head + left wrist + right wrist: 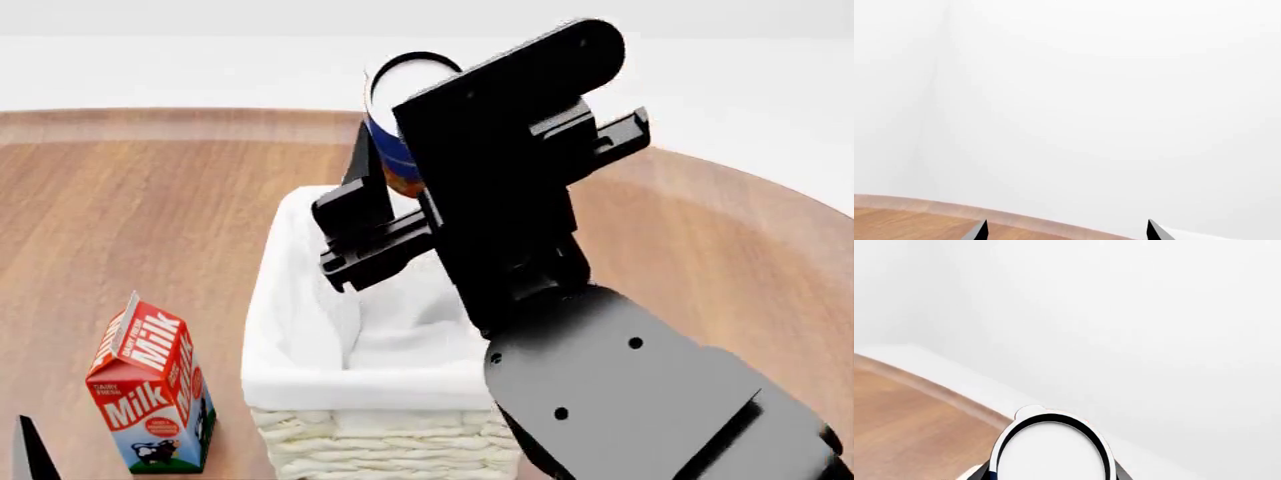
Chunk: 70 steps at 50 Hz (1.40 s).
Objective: Pick up the alphabet soup, and put it in the basket.
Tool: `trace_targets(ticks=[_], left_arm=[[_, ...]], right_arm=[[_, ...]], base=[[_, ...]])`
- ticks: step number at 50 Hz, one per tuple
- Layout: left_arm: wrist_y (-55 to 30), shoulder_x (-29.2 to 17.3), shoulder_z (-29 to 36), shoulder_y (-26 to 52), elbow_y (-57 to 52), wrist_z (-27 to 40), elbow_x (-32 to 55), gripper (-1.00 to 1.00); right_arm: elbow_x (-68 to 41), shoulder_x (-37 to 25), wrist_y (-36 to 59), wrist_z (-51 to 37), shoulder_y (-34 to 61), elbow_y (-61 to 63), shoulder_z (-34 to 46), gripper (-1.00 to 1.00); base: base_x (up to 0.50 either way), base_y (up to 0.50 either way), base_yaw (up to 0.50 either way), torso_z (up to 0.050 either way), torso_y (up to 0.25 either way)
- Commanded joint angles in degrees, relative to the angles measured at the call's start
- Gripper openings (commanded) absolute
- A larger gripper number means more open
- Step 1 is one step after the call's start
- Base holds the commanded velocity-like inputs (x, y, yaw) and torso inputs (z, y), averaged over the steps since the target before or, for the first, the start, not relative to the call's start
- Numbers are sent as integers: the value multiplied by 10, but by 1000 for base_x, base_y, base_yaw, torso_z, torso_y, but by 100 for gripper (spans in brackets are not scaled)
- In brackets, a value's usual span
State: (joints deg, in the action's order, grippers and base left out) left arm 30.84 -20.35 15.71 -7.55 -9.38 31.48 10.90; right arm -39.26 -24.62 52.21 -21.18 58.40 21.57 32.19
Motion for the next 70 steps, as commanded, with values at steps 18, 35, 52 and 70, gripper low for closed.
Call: trace_targets(ticks=[18, 35, 52, 70], left_arm=[[-3, -1, 1, 0, -3, 8, -11, 100], [0, -5, 1, -4, -10, 9, -4, 100], [3, -5, 1, -3, -7, 13, -9, 100], [-5, -6, -2, -6, -16, 24, -14, 100]], right_arm=[[54, 145, -4, 75, 182, -380, 35, -100], [53, 189, 8, 119, 227, -499, 65, -100], [42, 202, 20, 158, 262, -583, 74, -100], [1, 206, 38, 169, 266, -609, 45, -100]], base=[[0, 0, 0, 0, 1], [0, 0, 0, 0, 1], [0, 0, 0, 1, 1], [0, 0, 0, 0, 1]])
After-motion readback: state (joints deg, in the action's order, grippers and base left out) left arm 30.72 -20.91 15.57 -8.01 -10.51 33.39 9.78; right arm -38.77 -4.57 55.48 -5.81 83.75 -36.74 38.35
